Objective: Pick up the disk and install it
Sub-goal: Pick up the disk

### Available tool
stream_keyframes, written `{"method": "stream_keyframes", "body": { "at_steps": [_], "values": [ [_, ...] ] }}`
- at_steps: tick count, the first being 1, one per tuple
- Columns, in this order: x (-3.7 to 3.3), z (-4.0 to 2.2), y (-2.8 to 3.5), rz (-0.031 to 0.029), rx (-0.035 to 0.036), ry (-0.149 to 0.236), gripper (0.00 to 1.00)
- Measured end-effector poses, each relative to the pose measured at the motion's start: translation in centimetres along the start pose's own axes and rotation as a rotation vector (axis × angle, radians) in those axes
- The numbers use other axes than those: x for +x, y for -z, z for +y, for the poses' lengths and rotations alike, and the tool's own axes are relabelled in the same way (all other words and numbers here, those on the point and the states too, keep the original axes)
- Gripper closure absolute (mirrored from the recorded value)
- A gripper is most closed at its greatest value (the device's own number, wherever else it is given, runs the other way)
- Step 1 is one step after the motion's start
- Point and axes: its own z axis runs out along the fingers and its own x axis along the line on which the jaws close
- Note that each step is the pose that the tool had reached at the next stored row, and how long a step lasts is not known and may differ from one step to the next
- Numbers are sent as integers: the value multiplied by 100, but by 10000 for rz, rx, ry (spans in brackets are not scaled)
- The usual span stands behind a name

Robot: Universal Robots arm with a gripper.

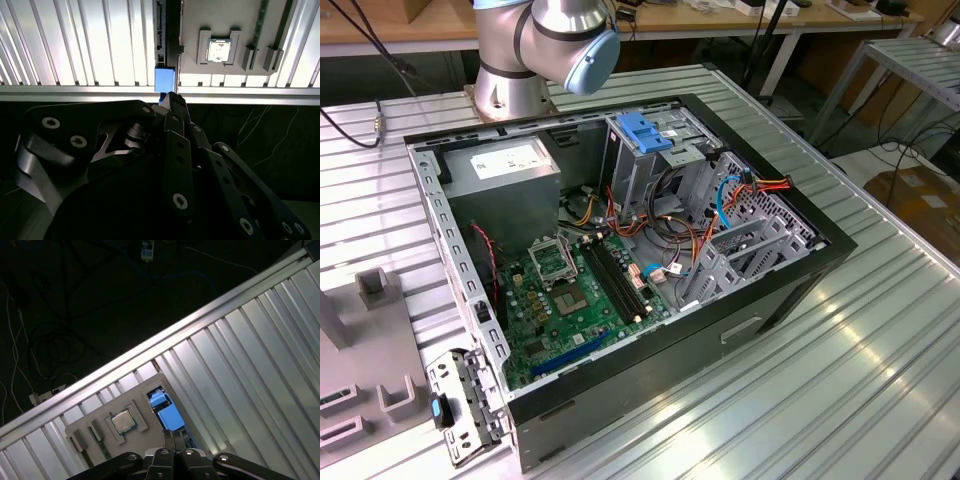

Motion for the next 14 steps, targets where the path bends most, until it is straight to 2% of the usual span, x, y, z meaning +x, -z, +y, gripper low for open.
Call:
{"method": "stream_keyframes", "body": {
  "at_steps": [14],
  "values": [
    [0,0,-1,36,-19,840,89]
  ]
}}
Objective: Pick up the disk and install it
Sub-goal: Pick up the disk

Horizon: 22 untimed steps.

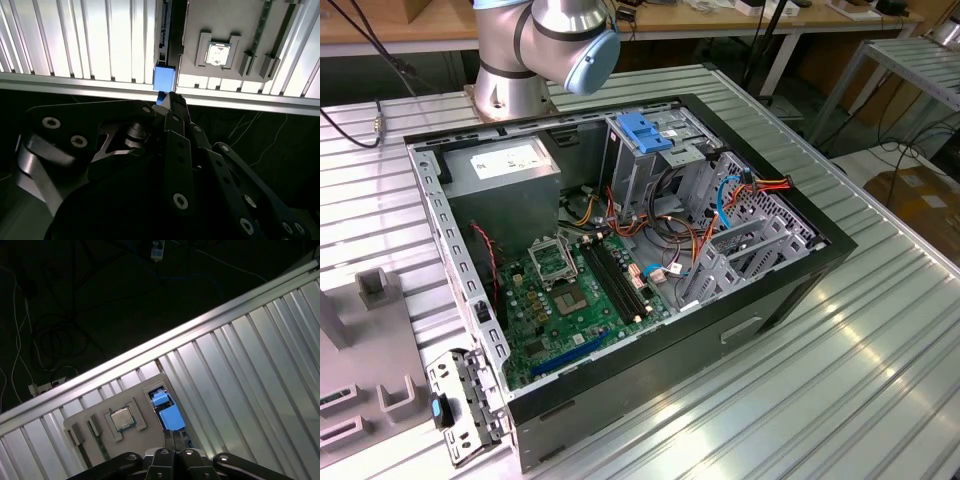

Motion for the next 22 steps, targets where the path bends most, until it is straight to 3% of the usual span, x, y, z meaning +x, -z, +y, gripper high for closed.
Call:
{"method": "stream_keyframes", "body": {
  "at_steps": [12,22],
  "values": [
    [0,0,-4,38,-19,874,89],
    [0,0,-10,76,-37,1818,89]
  ]
}}
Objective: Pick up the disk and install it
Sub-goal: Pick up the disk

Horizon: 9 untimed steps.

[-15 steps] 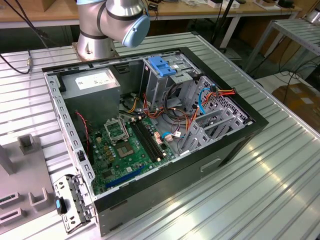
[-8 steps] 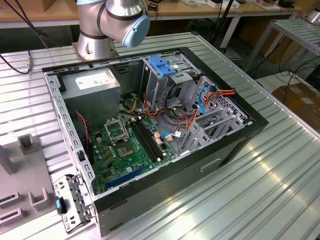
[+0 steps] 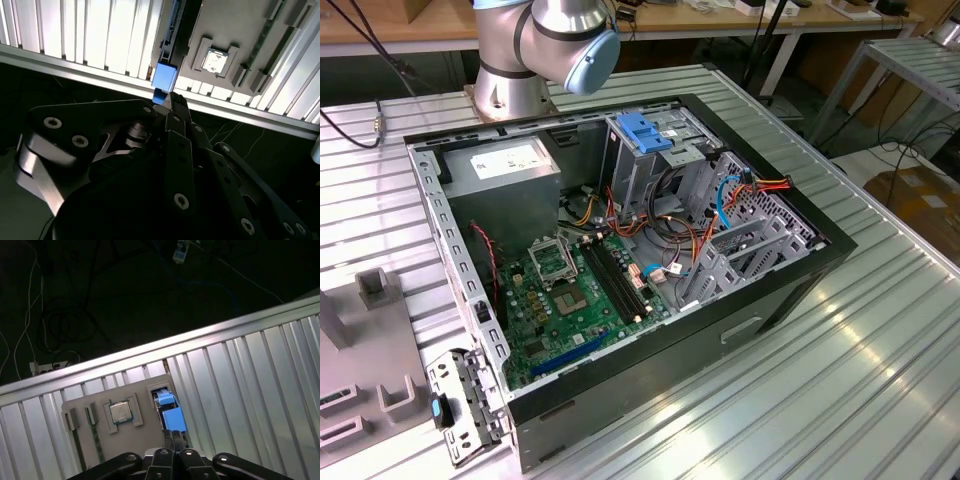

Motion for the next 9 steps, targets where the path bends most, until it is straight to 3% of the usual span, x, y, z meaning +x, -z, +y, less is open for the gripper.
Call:
{"method": "stream_keyframes", "body": {
  "at_steps": [9],
  "values": [
    [0,-1,-14,-8,86,446,89]
  ]
}}
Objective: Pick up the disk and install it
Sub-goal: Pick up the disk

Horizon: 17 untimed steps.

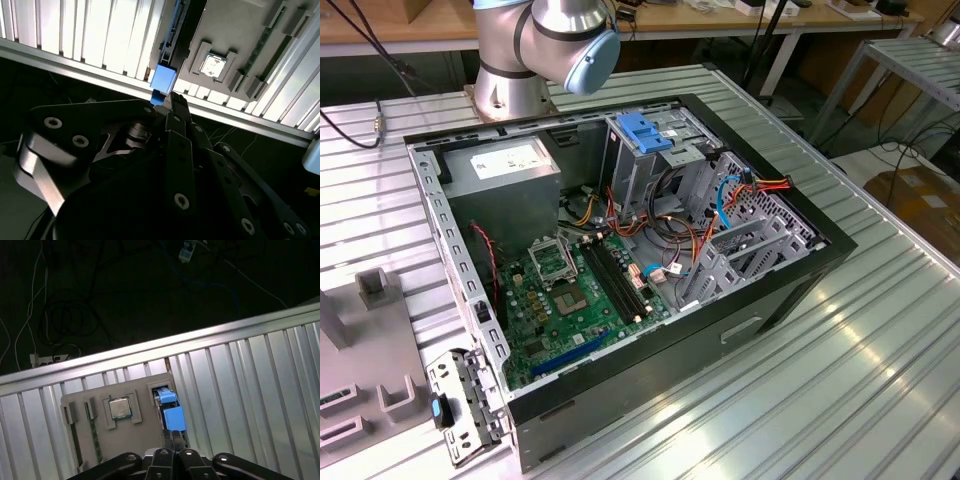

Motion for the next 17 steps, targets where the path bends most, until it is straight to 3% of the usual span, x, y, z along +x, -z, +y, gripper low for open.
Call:
{"method": "stream_keyframes", "body": {
  "at_steps": [17],
  "values": [
    [0,-1,-17,17,-3,607,89]
  ]
}}
